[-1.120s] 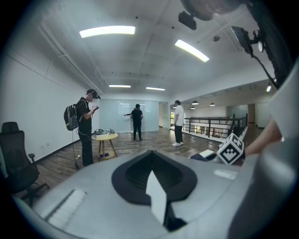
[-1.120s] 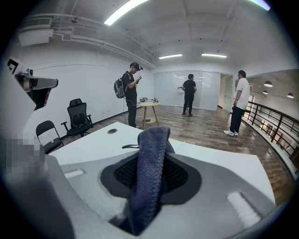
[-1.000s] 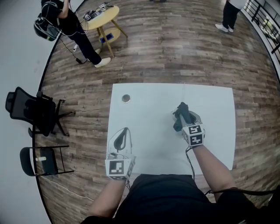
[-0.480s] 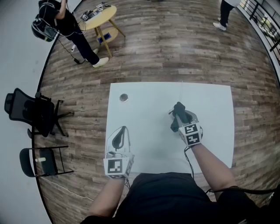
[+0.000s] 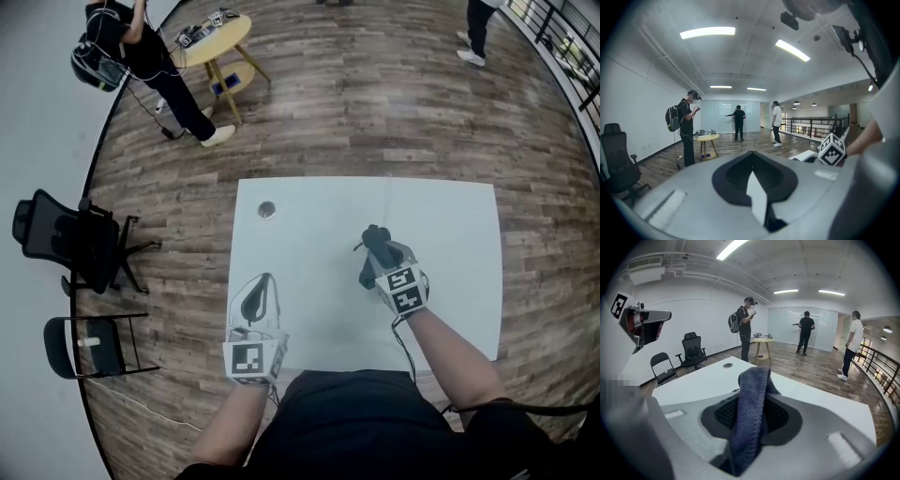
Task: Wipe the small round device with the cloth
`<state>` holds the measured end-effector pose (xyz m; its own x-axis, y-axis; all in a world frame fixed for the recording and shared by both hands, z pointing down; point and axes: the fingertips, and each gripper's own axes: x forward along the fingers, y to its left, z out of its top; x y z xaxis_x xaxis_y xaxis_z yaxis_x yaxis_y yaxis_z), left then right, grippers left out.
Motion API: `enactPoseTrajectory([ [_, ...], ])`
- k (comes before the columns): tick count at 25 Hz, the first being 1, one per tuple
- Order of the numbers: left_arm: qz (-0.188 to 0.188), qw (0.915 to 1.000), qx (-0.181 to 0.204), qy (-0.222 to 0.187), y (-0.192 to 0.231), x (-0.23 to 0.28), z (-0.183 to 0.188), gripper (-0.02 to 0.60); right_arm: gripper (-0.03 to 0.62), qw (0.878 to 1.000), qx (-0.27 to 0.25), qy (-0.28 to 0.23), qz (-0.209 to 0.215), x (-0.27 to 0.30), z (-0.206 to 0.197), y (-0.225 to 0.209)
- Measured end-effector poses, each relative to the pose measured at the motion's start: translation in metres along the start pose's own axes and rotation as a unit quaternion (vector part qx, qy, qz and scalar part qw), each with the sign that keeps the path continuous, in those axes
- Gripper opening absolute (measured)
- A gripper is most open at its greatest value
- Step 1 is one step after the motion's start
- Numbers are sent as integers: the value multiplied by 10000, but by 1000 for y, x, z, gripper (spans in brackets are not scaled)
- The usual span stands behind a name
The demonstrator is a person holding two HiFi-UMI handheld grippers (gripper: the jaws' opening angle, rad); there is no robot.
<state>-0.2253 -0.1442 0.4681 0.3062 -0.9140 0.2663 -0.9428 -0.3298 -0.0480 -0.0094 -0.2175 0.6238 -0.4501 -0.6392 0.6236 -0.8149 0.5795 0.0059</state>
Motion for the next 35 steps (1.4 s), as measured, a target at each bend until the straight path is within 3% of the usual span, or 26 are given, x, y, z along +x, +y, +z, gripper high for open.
enactPoseTrajectory([
  [7,141,9999,-76,25,4,-9,-2,5,112,9989,286,291,225,10,-26,17],
  [15,249,9997,-63,31,11,-17,-4,5,112,9947,488,850,317,13,-83,26],
  [19,216,9997,-57,-66,9,-14,2,5,112,9995,121,251,179,0,-43,24],
  [23,181,9998,-14,-126,3,-13,8,5,112,9987,-153,-412,-243,-12,8,-1],
  [35,288,9995,87,-54,4,-25,9,5,112,9989,264,-15,-386,5,-3,-39],
])
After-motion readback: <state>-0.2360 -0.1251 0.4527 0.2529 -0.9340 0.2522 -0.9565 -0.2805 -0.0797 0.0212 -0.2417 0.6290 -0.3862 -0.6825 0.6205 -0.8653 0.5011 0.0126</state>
